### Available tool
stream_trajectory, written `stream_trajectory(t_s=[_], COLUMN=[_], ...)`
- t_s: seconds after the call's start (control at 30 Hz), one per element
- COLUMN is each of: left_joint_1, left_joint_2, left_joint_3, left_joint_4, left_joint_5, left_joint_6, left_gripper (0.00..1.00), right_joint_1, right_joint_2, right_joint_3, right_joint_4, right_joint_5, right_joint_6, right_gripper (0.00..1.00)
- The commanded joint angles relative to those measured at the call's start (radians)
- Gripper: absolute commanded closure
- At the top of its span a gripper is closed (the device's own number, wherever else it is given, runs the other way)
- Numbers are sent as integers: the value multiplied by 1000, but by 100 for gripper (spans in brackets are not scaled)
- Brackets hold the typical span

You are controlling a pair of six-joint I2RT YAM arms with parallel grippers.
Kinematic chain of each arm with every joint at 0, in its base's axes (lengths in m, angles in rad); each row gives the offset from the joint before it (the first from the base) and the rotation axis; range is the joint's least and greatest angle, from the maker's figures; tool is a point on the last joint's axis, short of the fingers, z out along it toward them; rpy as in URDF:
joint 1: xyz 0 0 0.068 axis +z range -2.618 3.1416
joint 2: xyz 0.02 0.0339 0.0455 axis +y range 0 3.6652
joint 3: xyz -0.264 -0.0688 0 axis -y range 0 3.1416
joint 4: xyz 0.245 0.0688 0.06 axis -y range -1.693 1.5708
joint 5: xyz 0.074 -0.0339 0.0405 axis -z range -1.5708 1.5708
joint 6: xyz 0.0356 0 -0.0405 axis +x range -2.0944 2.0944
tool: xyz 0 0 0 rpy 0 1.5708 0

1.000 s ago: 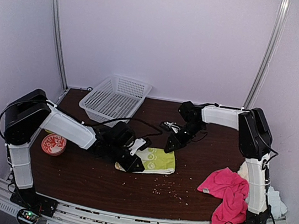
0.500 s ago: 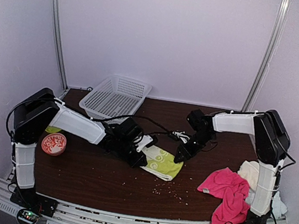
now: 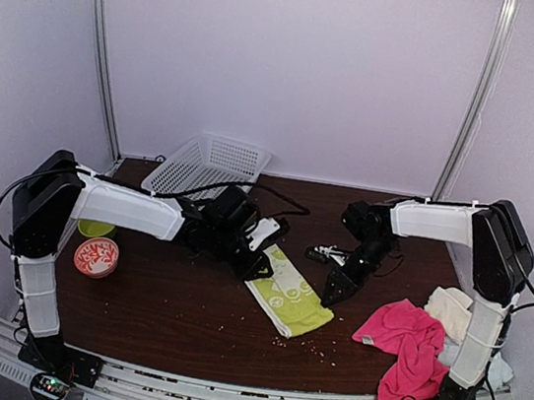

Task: Roll the towels
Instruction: Rotate the towel at the center of the board.

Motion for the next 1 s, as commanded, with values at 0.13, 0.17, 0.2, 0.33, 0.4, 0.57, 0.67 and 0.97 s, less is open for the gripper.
stream_trajectory(t_s=[0.13,0.17,0.2,0.33,0.4,0.57,0.67,0.97], left_joint_1=[-69,-97,-118,-181,-182,-184,-184,-184], left_joint_2=[-83,-77,-65,5,29,91,126,183], left_joint_3=[-110,-114,-109,-63,-59,-44,-33,-32], left_joint_4=[196,216,226,230,254,267,256,145], left_joint_5=[177,196,204,174,139,144,164,141], left_joint_6=[-14,-3,13,55,43,64,78,157], left_gripper=[81,81,82,83,84,85,85,85], right_joint_1=[-50,-51,-51,-47,-32,27,44,6], right_joint_2=[48,69,90,209,276,385,435,475], right_joint_3=[200,236,260,381,455,567,608,575], right_joint_4=[16,42,65,112,100,87,88,177], right_joint_5=[-19,-21,-26,-90,-120,-171,-170,-21], right_joint_6=[33,52,72,123,131,141,154,277], right_gripper=[76,76,77,79,80,81,81,84])
